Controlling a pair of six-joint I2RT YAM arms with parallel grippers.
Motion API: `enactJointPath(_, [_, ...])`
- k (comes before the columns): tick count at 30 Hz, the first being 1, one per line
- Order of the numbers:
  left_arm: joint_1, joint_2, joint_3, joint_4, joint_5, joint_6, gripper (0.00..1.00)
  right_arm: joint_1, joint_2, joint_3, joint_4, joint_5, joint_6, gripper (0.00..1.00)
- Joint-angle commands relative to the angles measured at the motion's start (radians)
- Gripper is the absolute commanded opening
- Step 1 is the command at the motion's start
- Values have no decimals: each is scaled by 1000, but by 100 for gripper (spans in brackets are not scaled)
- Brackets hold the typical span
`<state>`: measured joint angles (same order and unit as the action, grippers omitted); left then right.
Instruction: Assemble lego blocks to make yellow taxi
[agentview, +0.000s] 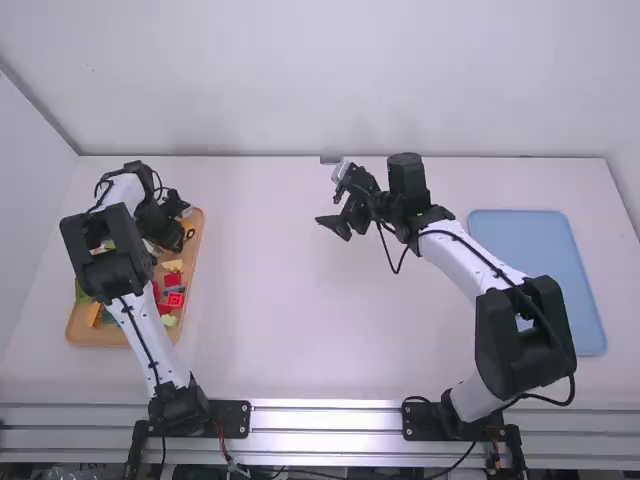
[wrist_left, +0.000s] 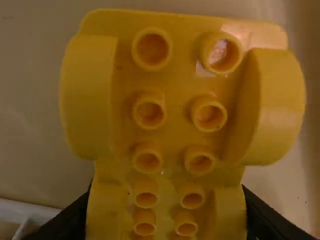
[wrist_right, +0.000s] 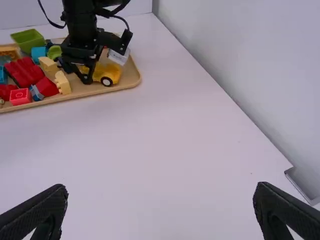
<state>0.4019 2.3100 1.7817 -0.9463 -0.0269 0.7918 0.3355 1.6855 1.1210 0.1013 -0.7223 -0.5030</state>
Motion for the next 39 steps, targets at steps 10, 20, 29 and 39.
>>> enactJointPath(10, [-43,-117,3,21,14,-227,40,-2,9,9,24,13,8,99])
enactJointPath(20, [-206,-488,-289,114,69,-135,34,-2,9,9,26,13,9,99])
enactJointPath(29, [-552,-541,-509,211,142,-151,25,-66,5,9,-18,-136,-2,99])
enactJointPath(39, [-817,-457,-591,325,173,-53,26,-201,-8,9,-76,-303,-3,99])
